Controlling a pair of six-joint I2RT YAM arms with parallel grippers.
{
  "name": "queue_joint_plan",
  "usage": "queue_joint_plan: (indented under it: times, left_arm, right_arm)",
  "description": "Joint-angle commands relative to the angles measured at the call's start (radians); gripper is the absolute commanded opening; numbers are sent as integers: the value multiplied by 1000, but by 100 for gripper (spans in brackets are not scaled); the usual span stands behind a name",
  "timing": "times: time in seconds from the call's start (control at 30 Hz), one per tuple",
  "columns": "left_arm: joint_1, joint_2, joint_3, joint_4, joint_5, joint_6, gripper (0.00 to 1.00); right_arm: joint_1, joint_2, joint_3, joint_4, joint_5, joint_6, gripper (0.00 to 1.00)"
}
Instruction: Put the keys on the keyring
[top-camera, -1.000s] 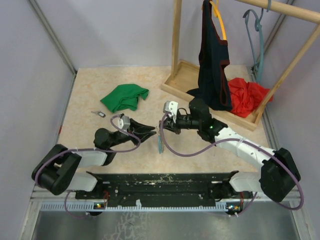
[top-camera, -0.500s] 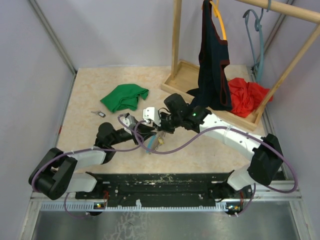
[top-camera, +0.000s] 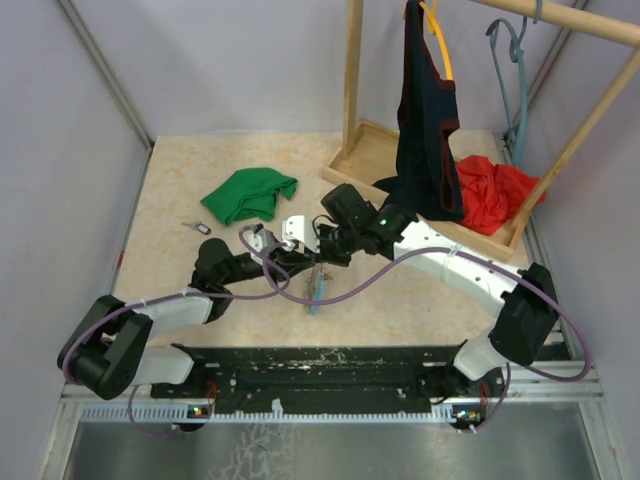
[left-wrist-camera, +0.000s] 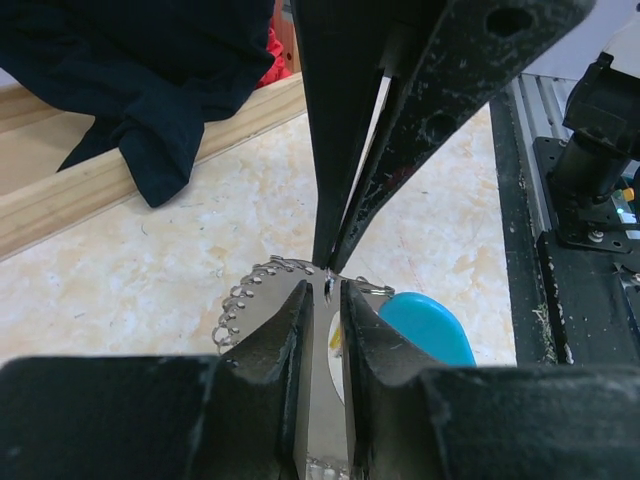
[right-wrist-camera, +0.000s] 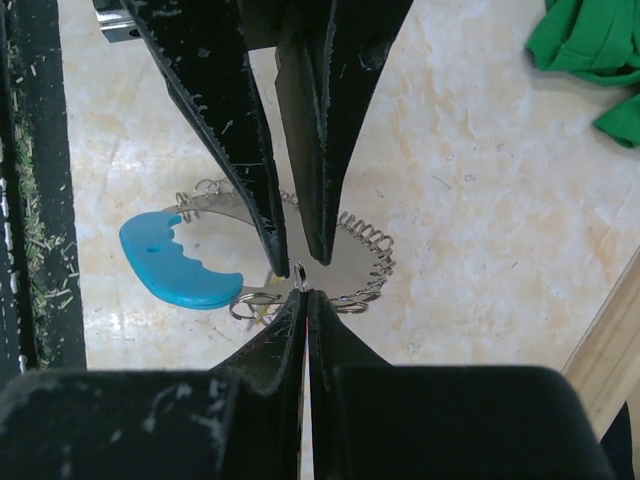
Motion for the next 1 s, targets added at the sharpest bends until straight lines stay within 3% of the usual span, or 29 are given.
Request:
queue_joint_plan:
  times: [0.0, 0.93, 0.97]
  left_arm:
    - [4, 5, 40, -14, 39, 25, 21]
    - [1, 53, 64, -13, 86, 53, 16]
    - [1, 55, 65, -13, 88, 53, 11]
  right_arm:
    - [17, -4, 73, -14, 6, -2, 0]
    - [19, -1, 75, 2, -40, 20, 0]
    - [19, -1, 75, 4, -41, 22, 0]
